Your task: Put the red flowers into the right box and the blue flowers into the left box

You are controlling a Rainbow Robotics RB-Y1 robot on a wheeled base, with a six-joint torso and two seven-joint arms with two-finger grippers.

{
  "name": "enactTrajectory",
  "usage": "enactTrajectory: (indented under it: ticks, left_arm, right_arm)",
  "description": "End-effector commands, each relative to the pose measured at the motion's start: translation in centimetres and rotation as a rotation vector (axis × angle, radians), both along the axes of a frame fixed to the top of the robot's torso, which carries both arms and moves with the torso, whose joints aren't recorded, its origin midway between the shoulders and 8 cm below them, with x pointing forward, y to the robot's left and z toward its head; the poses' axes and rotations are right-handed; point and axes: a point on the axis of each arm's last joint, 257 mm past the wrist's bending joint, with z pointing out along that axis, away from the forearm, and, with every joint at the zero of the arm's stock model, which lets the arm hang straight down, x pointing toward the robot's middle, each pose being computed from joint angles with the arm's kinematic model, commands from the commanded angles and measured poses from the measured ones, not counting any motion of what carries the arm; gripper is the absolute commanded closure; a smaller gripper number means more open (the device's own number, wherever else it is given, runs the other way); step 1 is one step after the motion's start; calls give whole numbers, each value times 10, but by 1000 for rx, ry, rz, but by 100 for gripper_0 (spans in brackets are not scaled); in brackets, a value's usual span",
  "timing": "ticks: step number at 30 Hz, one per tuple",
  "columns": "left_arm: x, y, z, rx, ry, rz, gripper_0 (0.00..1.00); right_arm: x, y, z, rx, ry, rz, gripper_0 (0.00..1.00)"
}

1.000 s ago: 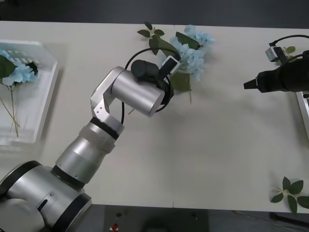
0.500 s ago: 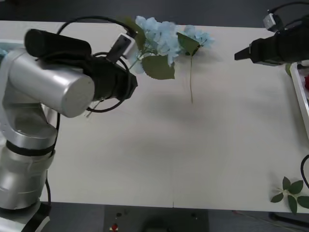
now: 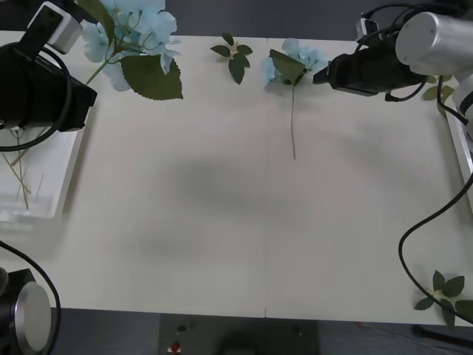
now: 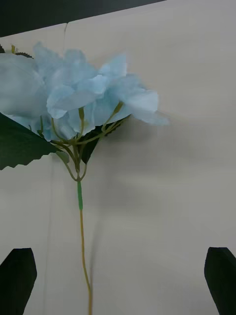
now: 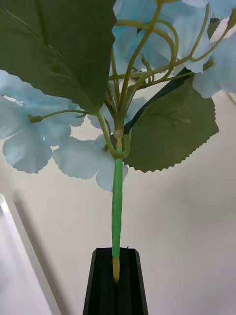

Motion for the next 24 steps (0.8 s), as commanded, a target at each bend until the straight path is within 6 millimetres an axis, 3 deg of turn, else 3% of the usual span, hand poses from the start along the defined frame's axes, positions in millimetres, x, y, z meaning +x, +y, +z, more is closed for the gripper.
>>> enactTrajectory:
  ticks: [1, 3, 7, 9, 14, 18, 20, 24]
  left_arm:
    - [6, 25, 27, 20, -36, -40, 100]
    - [10, 48, 34, 24, -47, -9, 100]
    - [13, 115, 47, 82, -45, 94, 99]
    - [7, 157, 50, 137, -19, 173, 99]
    - [-16, 230, 43, 223, 60, 308, 99]
    - [-36, 271, 18, 237, 160, 382, 99]
    - [-28, 292, 9, 226, 137, 423, 99]
    - [-8, 313, -7, 189, 100, 473, 99]
  right_arm:
    - [9, 32, 5, -8, -31, -31, 0]
    - [11, 43, -1, -4, -38, -44, 0]
    - [11, 60, -14, -20, -44, -56, 0]
    - [11, 66, -21, -32, -52, -63, 0]
    - [19, 80, -31, -59, -114, -68, 0]
    - [25, 88, -38, -97, -163, -73, 0]
    - [27, 93, -43, -109, -182, -69, 0]
    - [29, 100, -49, -106, -202, -65, 0]
